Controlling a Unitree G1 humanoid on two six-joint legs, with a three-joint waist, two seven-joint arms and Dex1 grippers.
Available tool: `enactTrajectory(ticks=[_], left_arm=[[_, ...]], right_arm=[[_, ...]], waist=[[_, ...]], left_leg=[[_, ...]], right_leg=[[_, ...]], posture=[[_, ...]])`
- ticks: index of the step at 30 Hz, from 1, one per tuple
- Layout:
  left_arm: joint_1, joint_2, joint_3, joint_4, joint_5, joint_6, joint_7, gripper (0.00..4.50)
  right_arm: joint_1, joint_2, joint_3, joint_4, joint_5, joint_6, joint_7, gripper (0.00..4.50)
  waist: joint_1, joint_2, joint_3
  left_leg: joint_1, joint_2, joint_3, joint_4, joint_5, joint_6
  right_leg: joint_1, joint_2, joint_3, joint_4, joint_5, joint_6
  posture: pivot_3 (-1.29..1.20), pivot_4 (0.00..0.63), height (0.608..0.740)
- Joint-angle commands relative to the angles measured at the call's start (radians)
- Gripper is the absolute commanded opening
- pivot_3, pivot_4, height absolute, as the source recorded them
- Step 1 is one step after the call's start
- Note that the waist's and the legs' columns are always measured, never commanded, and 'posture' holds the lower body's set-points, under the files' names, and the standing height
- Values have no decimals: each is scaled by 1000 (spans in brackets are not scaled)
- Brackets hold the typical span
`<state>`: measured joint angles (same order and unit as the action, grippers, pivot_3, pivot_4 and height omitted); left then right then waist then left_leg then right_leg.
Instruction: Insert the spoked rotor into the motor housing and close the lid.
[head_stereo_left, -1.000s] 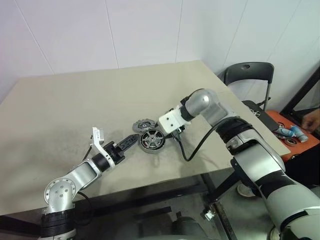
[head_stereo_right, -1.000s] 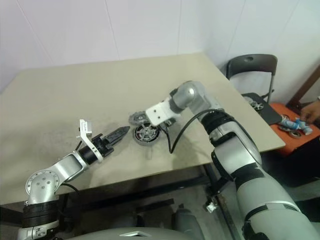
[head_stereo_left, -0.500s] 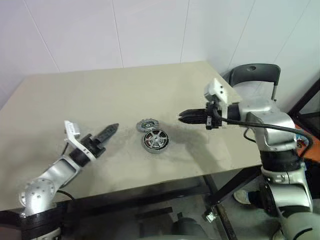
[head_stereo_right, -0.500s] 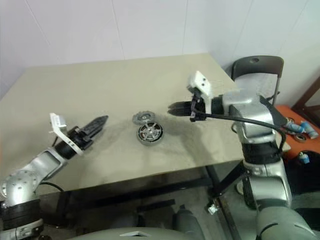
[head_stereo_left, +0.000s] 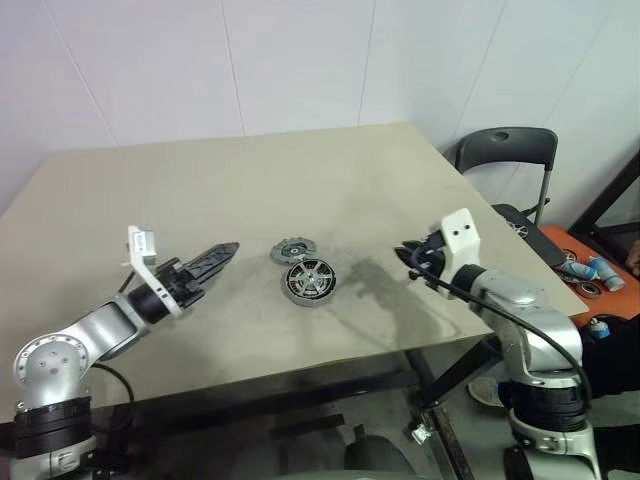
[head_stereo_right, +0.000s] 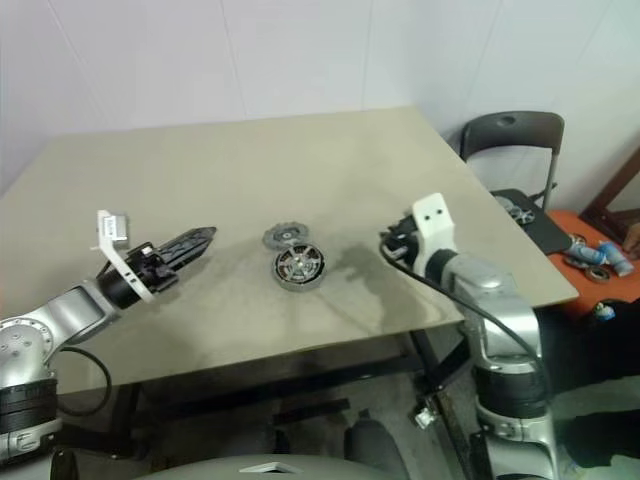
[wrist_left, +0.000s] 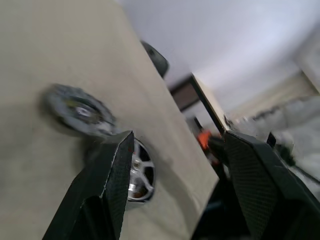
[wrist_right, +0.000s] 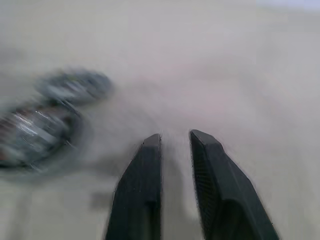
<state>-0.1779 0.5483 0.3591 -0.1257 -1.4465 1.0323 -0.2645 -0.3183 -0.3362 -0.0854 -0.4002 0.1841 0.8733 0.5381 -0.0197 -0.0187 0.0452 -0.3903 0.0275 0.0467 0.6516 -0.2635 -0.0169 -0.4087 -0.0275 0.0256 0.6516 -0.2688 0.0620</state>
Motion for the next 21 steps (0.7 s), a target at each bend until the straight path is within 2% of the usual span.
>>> enactTrajectory(ticks=[1, 3, 4, 7, 21], left_arm=[[10, 4, -27, -45, 36, 2, -31, 3037], [14, 8, -24, -50, 37, 2, -40, 3037], [16, 10, -12, -51, 27, 1, -36, 3207], [24, 25, 18, -45, 7, 11, -10, 3871], [12, 68, 64, -40, 0, 4, -1, 3871]], right_arm=[[19, 4, -8, -22, 31, -13, -24, 2407], [25, -1, 5, -19, 39, -1, -29, 3059], [26, -5, 12, -20, 44, 1, -28, 3431], [19, -9, 9, -22, 79, 18, -16, 3443], [-20, -39, 21, 60, 113, -23, -24, 3443]], waist=[[1, 0, 0], [1, 0, 0], [1, 0, 0], [0, 0, 0], [1, 0, 0]], left_leg=[[0, 0, 0, 0, 0, 0], [0, 0, 0, -1, 0, 0], [0, 0, 0, 0, 0, 0], [0, 1, 0, 0, 0, 0], [0, 2, 0, 0, 0, 0]], right_leg=[[0, 0, 0, 0, 0, 0], [0, 0, 0, 0, 0, 0], [0, 0, 0, 0, 0, 0], [0, 0, 0, 0, 0, 0], [0, 0, 0, 0, -1, -1]], posture=[[0, 0, 740], [0, 0, 740], [0, 0, 740], [0, 0, 740], [0, 0, 740]])
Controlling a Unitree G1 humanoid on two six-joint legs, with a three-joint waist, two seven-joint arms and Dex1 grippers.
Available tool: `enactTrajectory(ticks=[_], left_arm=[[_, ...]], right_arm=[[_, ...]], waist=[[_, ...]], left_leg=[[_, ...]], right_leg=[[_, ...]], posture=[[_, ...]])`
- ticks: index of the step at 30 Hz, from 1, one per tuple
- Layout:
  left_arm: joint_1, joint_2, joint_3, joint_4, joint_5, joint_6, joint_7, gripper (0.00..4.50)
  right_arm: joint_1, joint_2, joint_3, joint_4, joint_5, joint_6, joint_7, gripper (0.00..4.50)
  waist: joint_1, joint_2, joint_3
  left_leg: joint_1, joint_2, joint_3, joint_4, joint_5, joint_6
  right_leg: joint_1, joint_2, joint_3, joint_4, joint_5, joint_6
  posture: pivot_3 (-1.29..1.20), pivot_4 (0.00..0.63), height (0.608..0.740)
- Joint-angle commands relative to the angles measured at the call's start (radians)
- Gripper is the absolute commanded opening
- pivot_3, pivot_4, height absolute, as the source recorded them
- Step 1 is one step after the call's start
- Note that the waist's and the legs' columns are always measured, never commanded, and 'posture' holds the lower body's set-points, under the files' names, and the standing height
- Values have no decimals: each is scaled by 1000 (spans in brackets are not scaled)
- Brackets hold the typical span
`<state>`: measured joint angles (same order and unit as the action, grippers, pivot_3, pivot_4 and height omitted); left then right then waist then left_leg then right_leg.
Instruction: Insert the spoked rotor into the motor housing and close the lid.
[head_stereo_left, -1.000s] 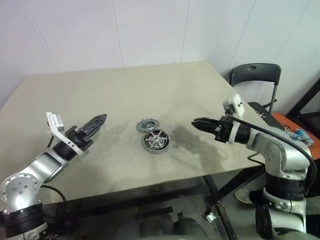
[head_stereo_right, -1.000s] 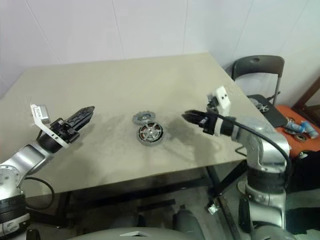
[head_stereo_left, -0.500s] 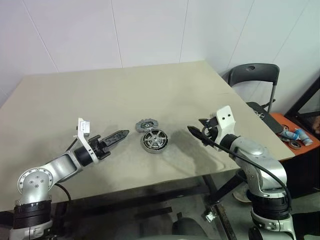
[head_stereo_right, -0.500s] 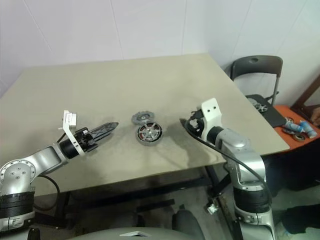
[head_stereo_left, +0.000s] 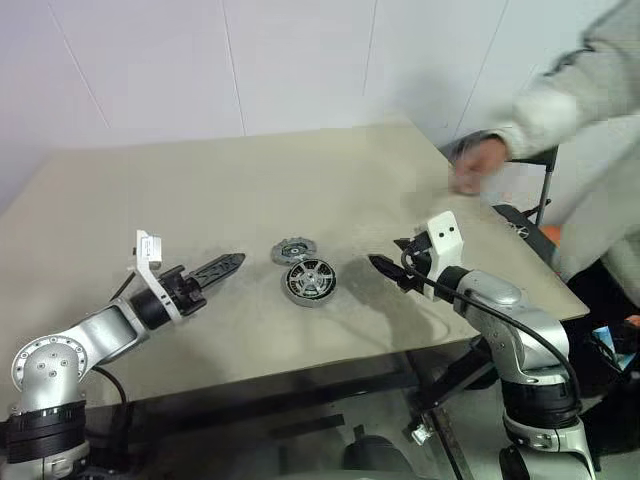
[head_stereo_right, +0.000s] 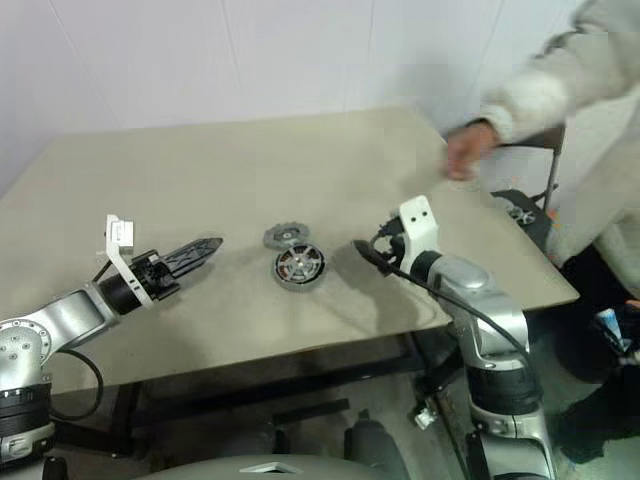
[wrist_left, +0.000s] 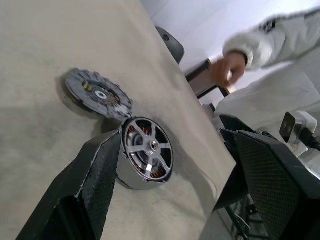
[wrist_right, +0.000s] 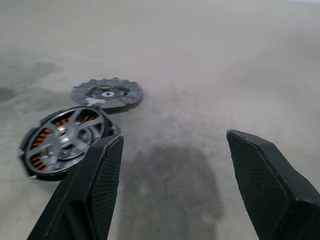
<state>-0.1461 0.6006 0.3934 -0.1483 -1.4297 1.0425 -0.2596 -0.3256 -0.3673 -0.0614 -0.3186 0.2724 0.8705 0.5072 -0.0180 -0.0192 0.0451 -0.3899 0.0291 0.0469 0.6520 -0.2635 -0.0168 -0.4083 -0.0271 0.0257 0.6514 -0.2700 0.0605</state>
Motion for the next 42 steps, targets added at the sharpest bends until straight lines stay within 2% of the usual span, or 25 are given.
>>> enactTrajectory(ticks=[1, 14, 26, 42], left_arm=[[-21, 16, 31, -20, -20, -6, -3, 3871], [-39, -2, 29, -33, -21, -11, 27, 3871], [0, 54, 56, -60, -86, 16, 72, 3871], [-84, 33, -7, 3, -20, 9, 49, 3871]], right_arm=[[-12, -8, 4, -26, 27, -23, 7, 3443], [-47, 1, 31, 10, 27, -62, -14, 3443], [-51, 31, 61, 56, 22, -116, -40, 3443], [-56, 16, 67, 75, 10, -159, -60, 3443]], waist=[[0, 0, 0], [0, 0, 0], [-1, 0, 0], [-1, 0, 0]], left_leg=[[0, 0, 0, 0, 0, 0], [0, 0, 0, 0, 0, 0], [0, 1, 0, 0, 0, 0], [0, 0, 0, 0, 0, 0]], right_leg=[[0, 0, 0, 0, 0, 1], [0, 0, 0, 0, 1, 2], [0, 0, 0, 0, 1, 2], [0, 1, 0, 0, 1, 2]], posture=[[0, 0, 740], [0, 0, 740], [0, 0, 740], [0, 0, 740]])
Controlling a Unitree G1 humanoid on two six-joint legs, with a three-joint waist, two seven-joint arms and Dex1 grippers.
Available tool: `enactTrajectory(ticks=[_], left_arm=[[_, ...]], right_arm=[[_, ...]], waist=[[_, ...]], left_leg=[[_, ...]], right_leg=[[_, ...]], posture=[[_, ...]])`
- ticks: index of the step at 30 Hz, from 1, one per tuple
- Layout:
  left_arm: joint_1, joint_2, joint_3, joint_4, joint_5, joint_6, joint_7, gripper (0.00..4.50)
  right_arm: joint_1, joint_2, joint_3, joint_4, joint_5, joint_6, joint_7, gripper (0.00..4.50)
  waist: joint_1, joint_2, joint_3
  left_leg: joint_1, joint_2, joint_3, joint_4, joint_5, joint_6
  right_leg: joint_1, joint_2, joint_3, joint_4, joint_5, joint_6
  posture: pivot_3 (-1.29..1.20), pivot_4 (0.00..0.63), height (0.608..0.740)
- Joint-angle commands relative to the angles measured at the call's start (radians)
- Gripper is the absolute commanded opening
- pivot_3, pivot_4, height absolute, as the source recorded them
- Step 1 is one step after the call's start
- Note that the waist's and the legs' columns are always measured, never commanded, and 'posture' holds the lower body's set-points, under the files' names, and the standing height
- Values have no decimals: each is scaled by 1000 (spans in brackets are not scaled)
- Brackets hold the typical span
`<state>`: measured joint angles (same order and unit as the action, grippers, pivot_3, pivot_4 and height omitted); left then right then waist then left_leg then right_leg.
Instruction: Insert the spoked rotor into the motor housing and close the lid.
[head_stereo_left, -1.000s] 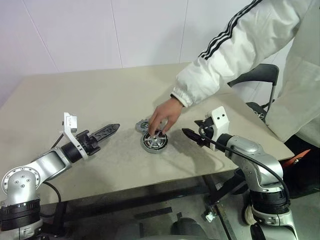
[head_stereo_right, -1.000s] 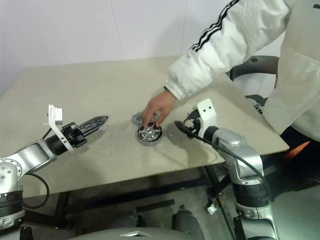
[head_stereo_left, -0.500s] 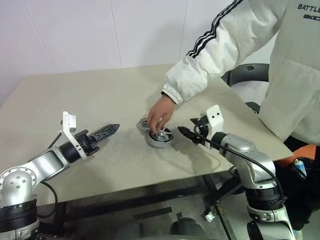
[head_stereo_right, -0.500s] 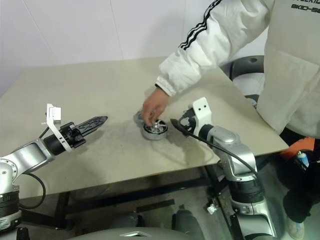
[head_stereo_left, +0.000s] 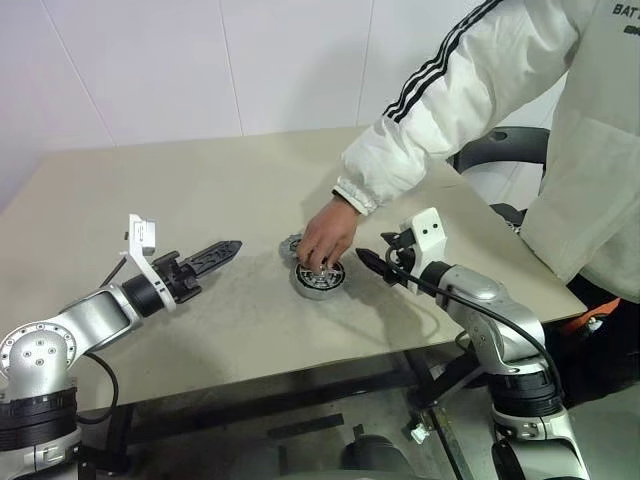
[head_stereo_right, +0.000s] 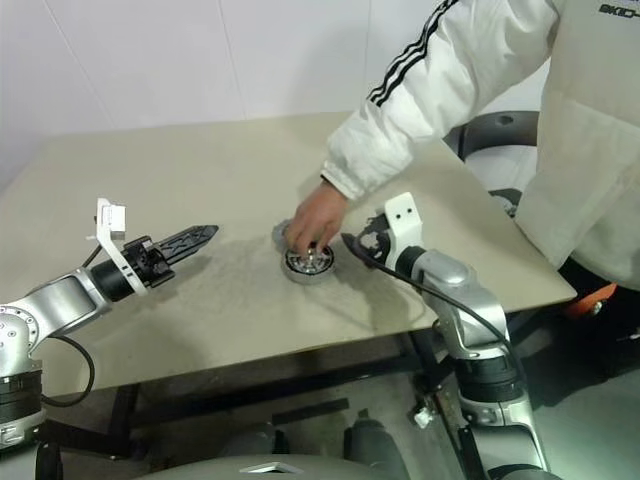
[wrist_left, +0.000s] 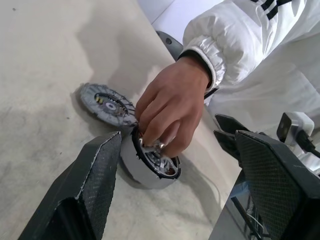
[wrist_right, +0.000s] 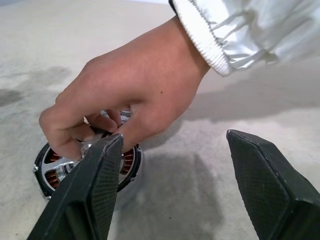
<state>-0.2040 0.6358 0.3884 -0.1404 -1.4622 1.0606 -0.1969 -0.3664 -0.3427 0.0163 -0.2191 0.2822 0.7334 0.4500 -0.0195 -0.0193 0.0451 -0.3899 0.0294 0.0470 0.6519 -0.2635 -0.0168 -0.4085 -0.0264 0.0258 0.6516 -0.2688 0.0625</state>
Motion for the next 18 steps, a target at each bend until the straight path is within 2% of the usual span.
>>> enactTrajectory(ticks=[1, 18], left_arm=[[-29, -4, -4, -3, 16, -9, -16, 3871], [-49, -54, -19, 25, 86, -3, -51, 3871]], right_arm=[[-18, -9, -11, -26, 0, -20, -3, 3443], [-27, -53, -2, -34, -3, -9, 23, 3443]], waist=[[0, 0, 0], [1, 0, 0]], left_leg=[[0, 0, 0, 0, 0, 0], [0, -1, 0, 0, 0, 0]], right_leg=[[0, 0, 0, 0, 0, 0], [0, 0, 0, 0, 0, 0]], posture=[[0, 0, 740], [0, 0, 740]])
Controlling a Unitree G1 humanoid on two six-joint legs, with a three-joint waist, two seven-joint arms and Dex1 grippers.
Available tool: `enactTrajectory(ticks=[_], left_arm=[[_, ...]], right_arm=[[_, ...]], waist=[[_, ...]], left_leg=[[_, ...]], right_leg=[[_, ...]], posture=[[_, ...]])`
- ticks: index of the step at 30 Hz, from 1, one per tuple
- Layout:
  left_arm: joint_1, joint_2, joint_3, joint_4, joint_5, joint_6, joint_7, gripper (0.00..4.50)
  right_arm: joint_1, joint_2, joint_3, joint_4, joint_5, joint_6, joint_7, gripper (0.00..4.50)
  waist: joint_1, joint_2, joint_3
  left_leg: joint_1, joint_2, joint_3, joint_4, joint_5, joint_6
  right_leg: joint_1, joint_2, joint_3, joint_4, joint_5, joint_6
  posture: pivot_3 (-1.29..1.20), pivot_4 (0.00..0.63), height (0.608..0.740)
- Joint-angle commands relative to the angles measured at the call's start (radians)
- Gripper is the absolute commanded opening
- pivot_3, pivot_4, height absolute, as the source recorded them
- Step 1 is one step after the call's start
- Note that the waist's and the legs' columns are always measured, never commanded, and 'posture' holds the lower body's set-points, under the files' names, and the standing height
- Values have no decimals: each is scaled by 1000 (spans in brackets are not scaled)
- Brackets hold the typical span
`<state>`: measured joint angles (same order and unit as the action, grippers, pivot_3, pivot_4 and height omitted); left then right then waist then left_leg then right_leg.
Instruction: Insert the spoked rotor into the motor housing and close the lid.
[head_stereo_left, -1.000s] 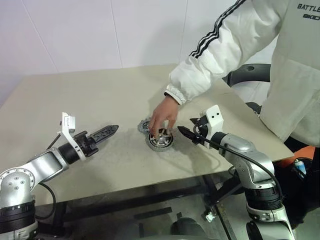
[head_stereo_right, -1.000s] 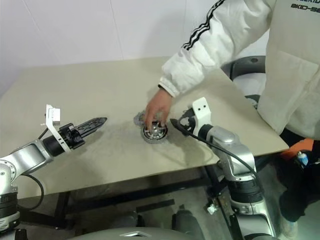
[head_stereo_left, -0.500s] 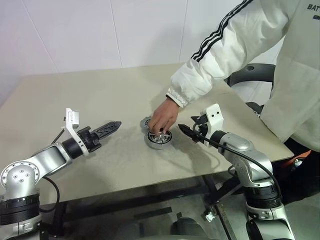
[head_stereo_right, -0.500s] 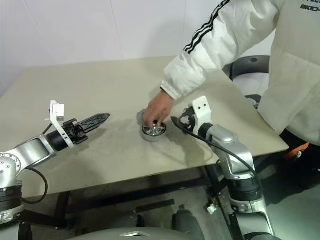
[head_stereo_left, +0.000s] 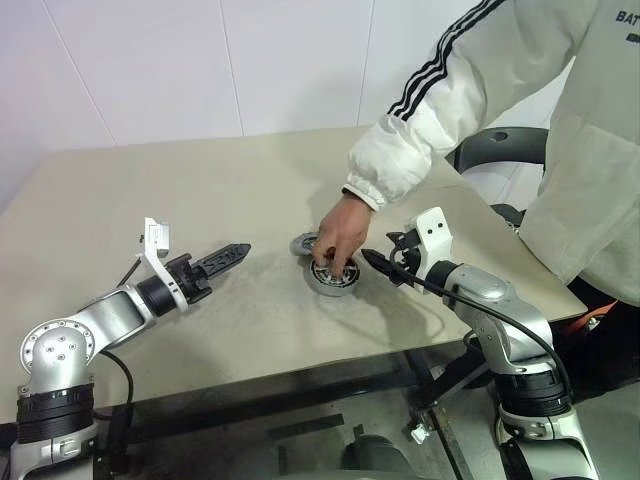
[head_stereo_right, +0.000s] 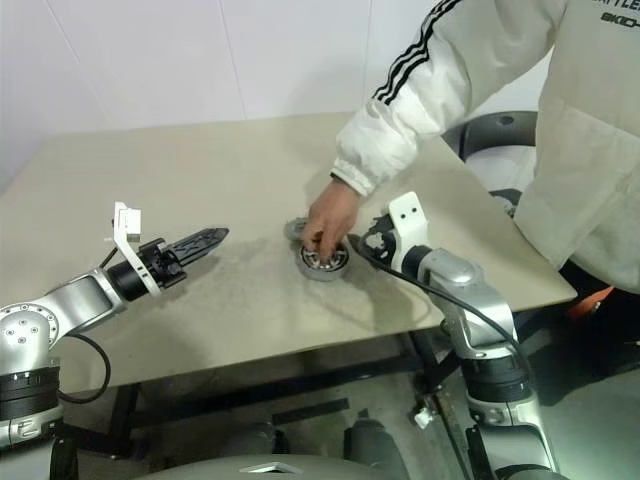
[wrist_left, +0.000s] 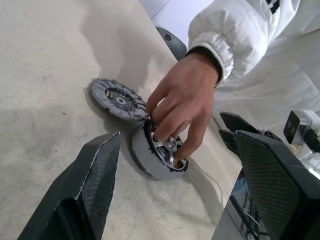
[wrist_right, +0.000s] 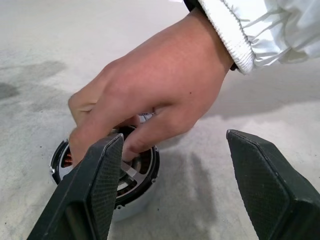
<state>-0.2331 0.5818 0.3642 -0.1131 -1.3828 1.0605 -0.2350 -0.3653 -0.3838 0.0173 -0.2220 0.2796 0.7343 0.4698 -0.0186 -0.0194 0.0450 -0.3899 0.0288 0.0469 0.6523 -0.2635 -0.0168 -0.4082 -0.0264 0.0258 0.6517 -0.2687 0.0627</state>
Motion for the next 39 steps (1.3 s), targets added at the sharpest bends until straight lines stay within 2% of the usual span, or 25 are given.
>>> enactTrajectory(ticks=[1, 39], left_arm=[[-20, -2, 4, -2, 8, -3, -13, 3871], [-5, -54, 15, -11, 82, 4, 15, 3871]], right_arm=[[-29, -13, -4, -30, 1, -10, 4, 3443], [-17, -18, 11, 3, -28, -30, -8, 3443]], waist=[[0, 0, 0], [1, 0, 0]], left_leg=[[0, 0, 0, 0, 0, 0], [0, 0, 0, 0, 0, 0]], right_leg=[[0, 0, 0, 0, 0, 0], [0, 0, 0, 0, 0, 0]], posture=[[0, 0, 740], [0, 0, 740]])
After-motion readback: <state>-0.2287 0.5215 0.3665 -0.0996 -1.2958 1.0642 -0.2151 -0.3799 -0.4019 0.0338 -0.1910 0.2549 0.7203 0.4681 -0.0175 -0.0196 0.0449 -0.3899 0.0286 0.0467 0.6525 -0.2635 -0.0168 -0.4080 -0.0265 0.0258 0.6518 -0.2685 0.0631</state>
